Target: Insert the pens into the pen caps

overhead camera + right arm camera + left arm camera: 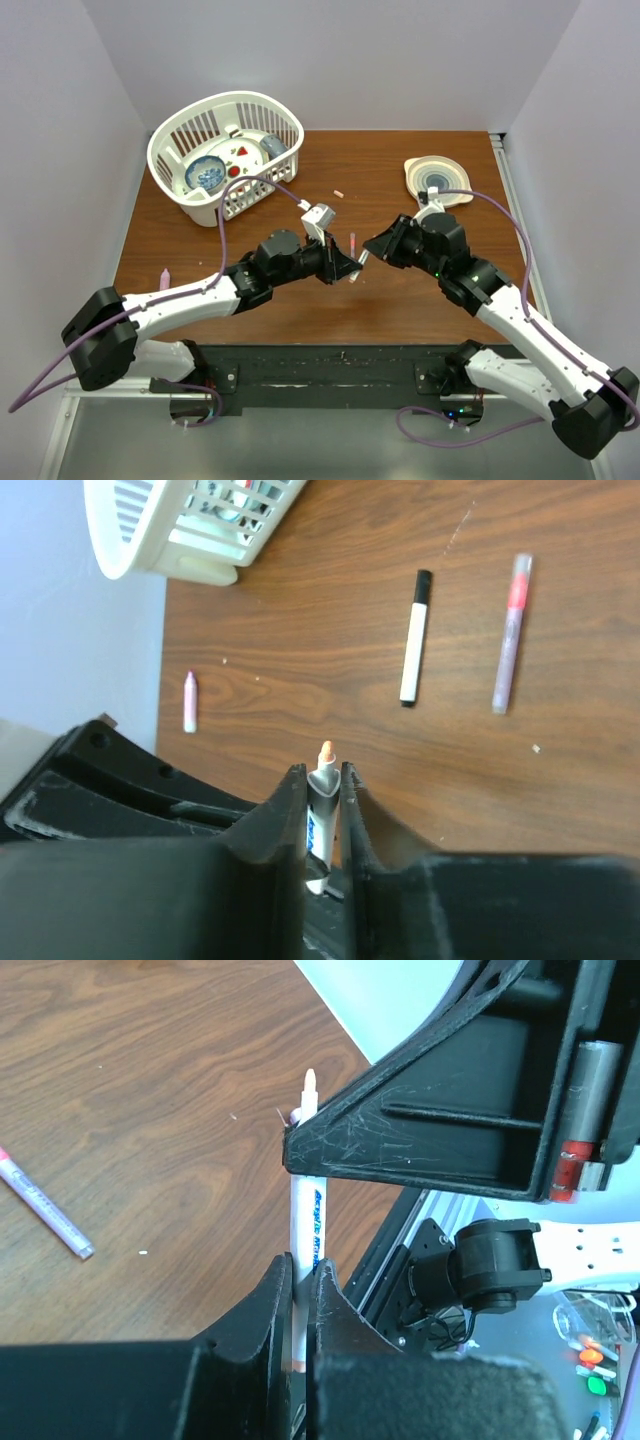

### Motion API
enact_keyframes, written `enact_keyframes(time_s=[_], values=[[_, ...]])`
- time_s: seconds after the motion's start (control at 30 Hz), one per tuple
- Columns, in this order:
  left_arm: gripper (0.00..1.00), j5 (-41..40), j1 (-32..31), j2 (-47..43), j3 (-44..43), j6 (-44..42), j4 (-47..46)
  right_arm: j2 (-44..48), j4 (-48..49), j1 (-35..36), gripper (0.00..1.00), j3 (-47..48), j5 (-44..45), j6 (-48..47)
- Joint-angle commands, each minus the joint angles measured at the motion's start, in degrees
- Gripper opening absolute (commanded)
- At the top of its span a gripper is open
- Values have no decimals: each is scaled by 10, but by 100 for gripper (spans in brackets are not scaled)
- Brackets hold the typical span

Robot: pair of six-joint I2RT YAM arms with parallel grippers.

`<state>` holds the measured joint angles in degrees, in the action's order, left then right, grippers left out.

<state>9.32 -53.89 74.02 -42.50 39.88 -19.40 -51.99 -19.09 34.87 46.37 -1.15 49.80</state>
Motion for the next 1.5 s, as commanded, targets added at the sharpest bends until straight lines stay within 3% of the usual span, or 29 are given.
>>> enact_keyframes(time_s=[0.0,0.07,0.2,0.3,0.63,0.73,0.83,0.87,0.93,1.0,1.03,1.13,1.27,1.47], values=[[0,36,1,-22,-7,7,-42,-9,55,0,0,-2,-35,-9],[5,41,2,-25,-14,-2,-20,-2,77,1,0,-3,-47,-20],[27,64,11,-41,-21,-8,6,-3,92,0,0,9,-72,-52],[34,71,13,-48,-28,-16,16,-10,103,0,0,15,-103,-49],[38,83,19,-48,-38,-34,41,2,138,0,0,-1,-116,-47],[32,88,19,-48,-33,-33,39,3,140,0,0,-4,-116,-49],[4,90,19,-53,-29,-33,34,0,142,0,0,-4,-118,-50],[0,89,20,-58,-27,-34,34,0,143,0,0,-5,-126,-52],[0,73,21,-67,-22,-33,37,-7,140,-1,11,6,-134,-52],[0,44,32,-84,-18,-32,55,-26,124,0,36,34,-164,-82],[0,35,39,-89,-17,-33,62,-36,115,0,43,51,-174,-96],[0,29,83,-100,-23,-34,98,-93,42,-1,55,136,-151,-169],[0,22,150,-132,-31,-52,165,-143,8,-3,57,203,-82,-248],[0,-30,235,-174,-44,-102,306,-300,-31,-19,57,339,-83,-367]])
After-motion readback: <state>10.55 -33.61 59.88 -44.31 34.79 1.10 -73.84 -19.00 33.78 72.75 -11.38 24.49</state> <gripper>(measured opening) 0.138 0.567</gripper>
